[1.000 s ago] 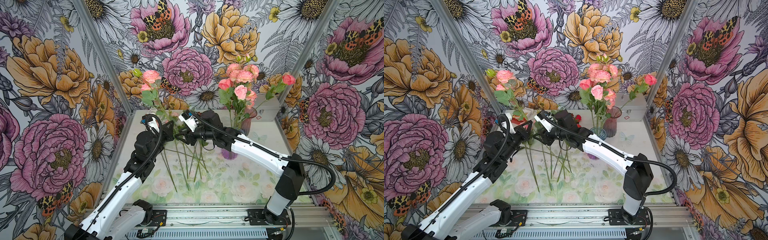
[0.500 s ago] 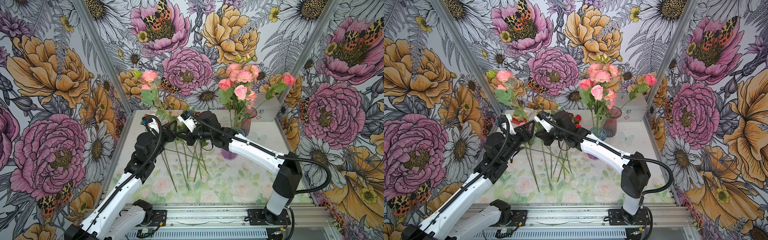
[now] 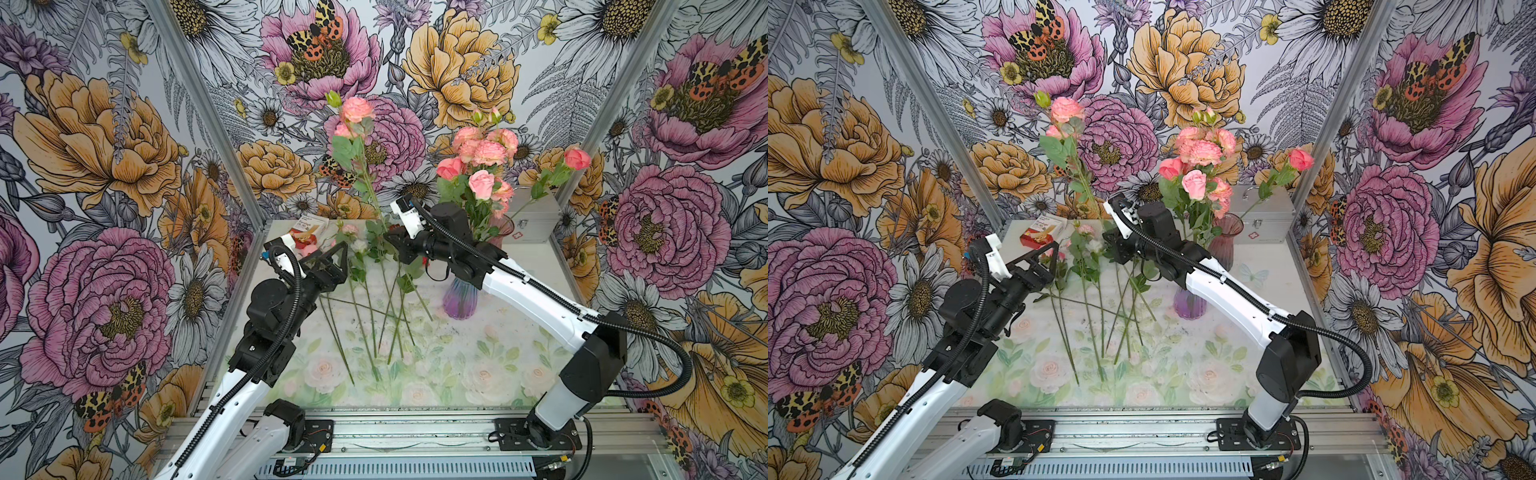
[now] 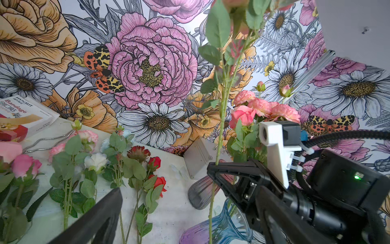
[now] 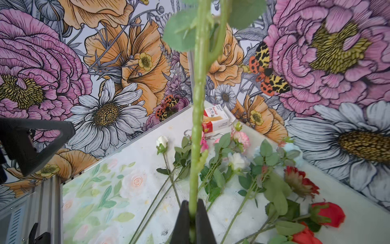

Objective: Place the pink flowers into the vase
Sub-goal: Place the flower in the vase.

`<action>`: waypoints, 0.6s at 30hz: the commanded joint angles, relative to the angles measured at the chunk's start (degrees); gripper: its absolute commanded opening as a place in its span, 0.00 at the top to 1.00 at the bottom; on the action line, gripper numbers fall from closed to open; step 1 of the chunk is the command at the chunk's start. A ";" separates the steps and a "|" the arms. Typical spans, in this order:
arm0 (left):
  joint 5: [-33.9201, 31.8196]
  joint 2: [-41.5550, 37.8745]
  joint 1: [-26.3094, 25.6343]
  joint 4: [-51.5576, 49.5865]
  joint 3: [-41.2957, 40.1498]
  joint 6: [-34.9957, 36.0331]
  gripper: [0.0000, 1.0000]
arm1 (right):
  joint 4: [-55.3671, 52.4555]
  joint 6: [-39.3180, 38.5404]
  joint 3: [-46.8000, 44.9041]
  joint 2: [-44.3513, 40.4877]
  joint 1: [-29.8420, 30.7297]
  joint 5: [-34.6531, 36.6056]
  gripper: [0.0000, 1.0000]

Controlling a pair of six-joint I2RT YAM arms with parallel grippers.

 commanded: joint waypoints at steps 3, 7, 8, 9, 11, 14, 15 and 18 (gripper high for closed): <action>-0.10 -0.70 1.23 -3.14 -2.74 -0.05 0.01 | 1.71 -2.46 5.71 -8.26 -2.68 1.73 1.00; 0.45 0.14 1.70 -3.15 -3.16 -0.18 0.01 | 1.62 -3.11 4.81 -14.53 -4.36 1.31 1.00; 0.31 0.39 1.77 -3.16 -3.16 -0.10 0.01 | 1.69 -3.15 4.12 -16.17 -4.85 1.74 1.00; 0.31 0.69 1.86 -3.12 -3.12 -0.09 0.02 | 1.70 -3.02 3.22 -18.40 -5.51 2.27 1.00; 0.47 1.28 2.01 -2.86 -3.18 -0.09 0.02 | 1.64 -3.39 1.56 -21.95 -7.08 3.93 1.00; 0.75 2.18 2.18 -3.16 -2.99 -0.09 0.01 | 0.31 -3.15 0.35 -26.31 -10.86 5.29 1.00; 0.90 2.46 2.32 -3.20 -2.90 0.00 0.01 | -0.51 -2.60 0.19 -27.44 -12.45 5.29 1.00; 1.11 2.82 2.60 -2.91 -2.97 -0.07 0.02 | -1.06 -2.26 -1.23 -29.56 -17.15 6.89 1.00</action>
